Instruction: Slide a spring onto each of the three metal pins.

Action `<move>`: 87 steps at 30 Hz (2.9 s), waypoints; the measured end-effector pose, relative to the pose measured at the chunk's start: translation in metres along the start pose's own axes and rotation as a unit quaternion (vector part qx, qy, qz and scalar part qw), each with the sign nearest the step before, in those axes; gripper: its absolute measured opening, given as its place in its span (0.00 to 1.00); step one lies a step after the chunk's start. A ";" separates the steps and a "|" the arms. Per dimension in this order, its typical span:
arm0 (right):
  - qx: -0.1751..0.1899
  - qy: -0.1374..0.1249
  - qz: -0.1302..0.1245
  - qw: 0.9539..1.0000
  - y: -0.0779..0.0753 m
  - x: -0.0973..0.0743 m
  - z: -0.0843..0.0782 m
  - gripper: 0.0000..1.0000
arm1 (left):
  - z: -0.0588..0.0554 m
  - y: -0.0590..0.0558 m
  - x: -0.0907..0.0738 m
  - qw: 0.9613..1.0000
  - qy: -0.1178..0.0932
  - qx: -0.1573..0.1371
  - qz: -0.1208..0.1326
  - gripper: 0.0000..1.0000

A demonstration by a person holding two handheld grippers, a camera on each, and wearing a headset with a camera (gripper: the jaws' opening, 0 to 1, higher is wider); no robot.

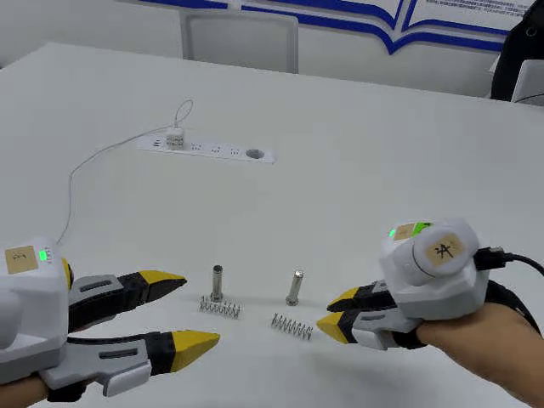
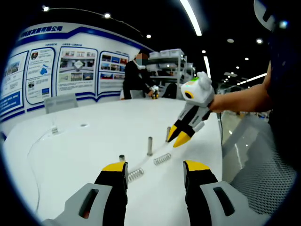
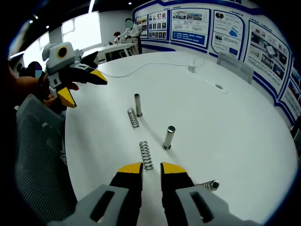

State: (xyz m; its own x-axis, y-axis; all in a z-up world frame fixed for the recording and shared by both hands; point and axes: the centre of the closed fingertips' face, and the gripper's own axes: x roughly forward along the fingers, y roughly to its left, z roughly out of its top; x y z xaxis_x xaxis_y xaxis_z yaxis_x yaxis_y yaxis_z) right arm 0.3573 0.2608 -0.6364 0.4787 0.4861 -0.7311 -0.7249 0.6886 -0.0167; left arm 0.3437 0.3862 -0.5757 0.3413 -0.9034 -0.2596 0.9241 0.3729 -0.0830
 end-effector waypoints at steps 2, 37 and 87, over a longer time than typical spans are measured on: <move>-0.010 0.005 0.007 1.000 0.003 0.006 0.004 0.16 | 0.000 0.000 0.000 1.000 0.000 0.000 0.000 0.49; -0.079 0.107 0.059 0.989 0.017 0.063 0.005 0.13 | -0.006 0.001 -0.003 1.000 0.003 -0.008 0.007 0.48; -0.032 -0.086 0.066 0.994 0.055 -0.014 0.105 0.12 | 0.003 -0.019 0.024 0.999 0.008 0.001 -0.039 0.46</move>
State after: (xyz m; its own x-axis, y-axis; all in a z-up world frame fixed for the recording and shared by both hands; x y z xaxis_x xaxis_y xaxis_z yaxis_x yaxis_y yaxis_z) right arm 0.3625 0.3480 -0.5553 0.4514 0.6575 -0.6032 -0.8136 0.5809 0.0243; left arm 0.3350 0.3571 -0.5778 0.2655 -0.9260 -0.2683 0.9480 0.3014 -0.1020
